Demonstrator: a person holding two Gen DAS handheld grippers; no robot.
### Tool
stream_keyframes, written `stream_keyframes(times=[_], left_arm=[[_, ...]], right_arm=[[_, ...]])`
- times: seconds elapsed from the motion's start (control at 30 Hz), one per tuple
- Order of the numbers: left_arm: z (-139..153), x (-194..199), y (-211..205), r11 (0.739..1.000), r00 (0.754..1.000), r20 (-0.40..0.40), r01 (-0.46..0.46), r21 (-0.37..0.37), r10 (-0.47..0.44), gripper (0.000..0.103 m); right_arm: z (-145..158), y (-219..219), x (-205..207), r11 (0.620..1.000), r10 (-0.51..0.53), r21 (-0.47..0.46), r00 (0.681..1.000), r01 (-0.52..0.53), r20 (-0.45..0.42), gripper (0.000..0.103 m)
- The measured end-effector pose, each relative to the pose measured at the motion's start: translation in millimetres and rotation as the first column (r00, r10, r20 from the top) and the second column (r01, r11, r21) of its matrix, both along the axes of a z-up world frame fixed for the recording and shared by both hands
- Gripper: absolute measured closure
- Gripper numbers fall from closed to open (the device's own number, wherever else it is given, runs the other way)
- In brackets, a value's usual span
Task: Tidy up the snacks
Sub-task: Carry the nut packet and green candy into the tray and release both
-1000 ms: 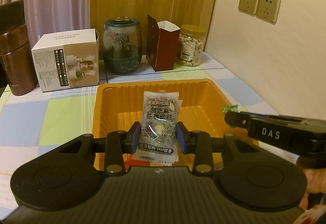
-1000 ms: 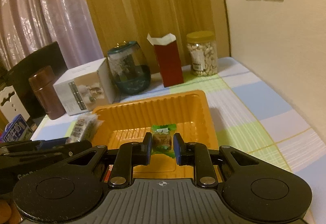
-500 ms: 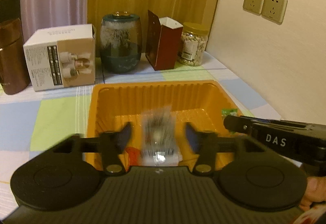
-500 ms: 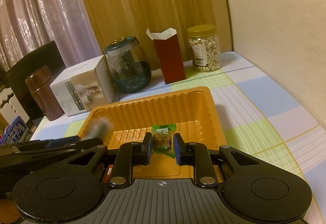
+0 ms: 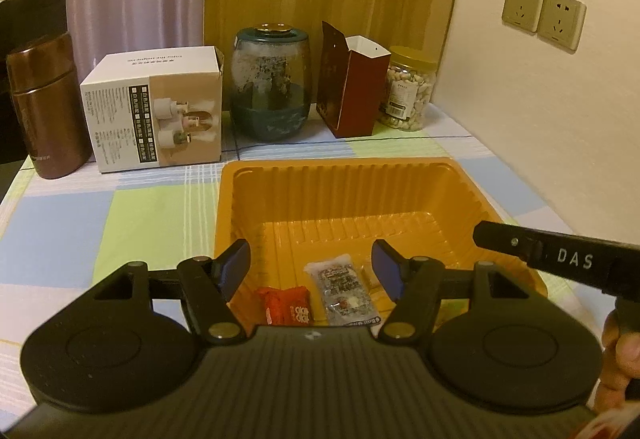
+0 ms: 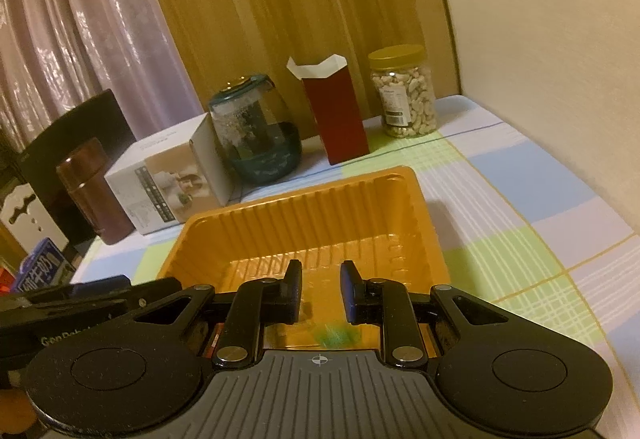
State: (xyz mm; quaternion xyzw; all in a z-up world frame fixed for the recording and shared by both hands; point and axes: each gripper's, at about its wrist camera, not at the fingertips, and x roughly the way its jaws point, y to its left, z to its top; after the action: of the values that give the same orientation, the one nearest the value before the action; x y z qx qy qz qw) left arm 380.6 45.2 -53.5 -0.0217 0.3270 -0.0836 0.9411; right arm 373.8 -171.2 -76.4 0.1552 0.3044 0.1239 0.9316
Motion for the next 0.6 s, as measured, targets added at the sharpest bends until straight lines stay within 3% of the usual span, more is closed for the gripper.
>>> stream_keyframes(times=[0.1,0.17,0.6], left_arm=[[-1,-1,0,1.0,1.0,-0.002,0.001,0.005,-0.001,0.039],[-2,-3,-1,1.0,1.0,-0.003,0.003,0.007,-0.003,0.039],[3,-19,-2,1.0,1.0,0.005,0.006,0.003,-0.006,0.039]], right_arm=[[-1,-3,1,0.999,0.006,0.048,1.0,-0.007,0.009,0.076],[-1,-7,1,0.997,-0.007,0.073,1.0,0.006,0.007,0.059],[10,-13,-15,0.999,-0.047,0.028,0.997,0.045,0.066,0.058]])
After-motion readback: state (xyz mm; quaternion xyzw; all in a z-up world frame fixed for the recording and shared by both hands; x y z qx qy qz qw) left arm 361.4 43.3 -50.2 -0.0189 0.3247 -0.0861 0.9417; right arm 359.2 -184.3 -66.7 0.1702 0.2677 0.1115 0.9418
